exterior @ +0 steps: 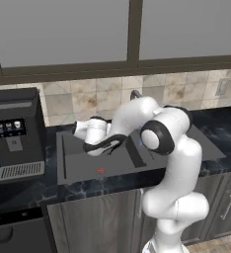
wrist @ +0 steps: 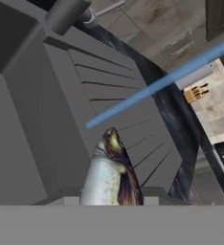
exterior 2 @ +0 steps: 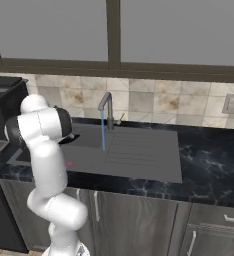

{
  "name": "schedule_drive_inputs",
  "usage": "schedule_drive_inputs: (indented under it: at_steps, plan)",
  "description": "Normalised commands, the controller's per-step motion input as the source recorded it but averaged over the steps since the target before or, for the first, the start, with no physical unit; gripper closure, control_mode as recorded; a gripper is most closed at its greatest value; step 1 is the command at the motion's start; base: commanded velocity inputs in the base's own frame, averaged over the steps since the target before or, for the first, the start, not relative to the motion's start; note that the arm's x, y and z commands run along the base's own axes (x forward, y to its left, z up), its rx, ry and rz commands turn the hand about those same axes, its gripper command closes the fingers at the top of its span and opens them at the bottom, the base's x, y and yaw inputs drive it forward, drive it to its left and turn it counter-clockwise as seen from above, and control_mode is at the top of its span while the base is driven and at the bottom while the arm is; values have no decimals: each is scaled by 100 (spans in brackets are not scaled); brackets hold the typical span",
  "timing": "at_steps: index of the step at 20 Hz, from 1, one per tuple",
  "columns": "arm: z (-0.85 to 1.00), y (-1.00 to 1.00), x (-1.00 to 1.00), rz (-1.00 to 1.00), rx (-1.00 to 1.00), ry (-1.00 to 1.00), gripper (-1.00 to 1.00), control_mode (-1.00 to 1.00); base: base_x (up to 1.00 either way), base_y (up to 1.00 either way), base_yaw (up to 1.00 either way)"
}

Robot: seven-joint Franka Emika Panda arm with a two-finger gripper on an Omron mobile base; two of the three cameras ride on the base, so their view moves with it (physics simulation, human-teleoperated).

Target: Take the fish out of the fridge, briefly rinse it in the sink, and place it on the tray next to the sink.

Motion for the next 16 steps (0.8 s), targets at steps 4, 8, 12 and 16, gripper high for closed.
schedule_drive_inputs:
  at_steps: [4, 8, 12, 16]
  plan:
    - [-1, 1, 0, 0, -4, 0, 100, -100, 0, 0, 0]
    - [0, 0, 2, 0, -1, 0, 100, -100, 0, 0, 0]
    - [-19, 0, 11, 0, -10, 0, 100, -100, 0, 0, 0]
    - [-29, -6, 32, 0, -8, 0, 100, -100, 0, 0, 0]
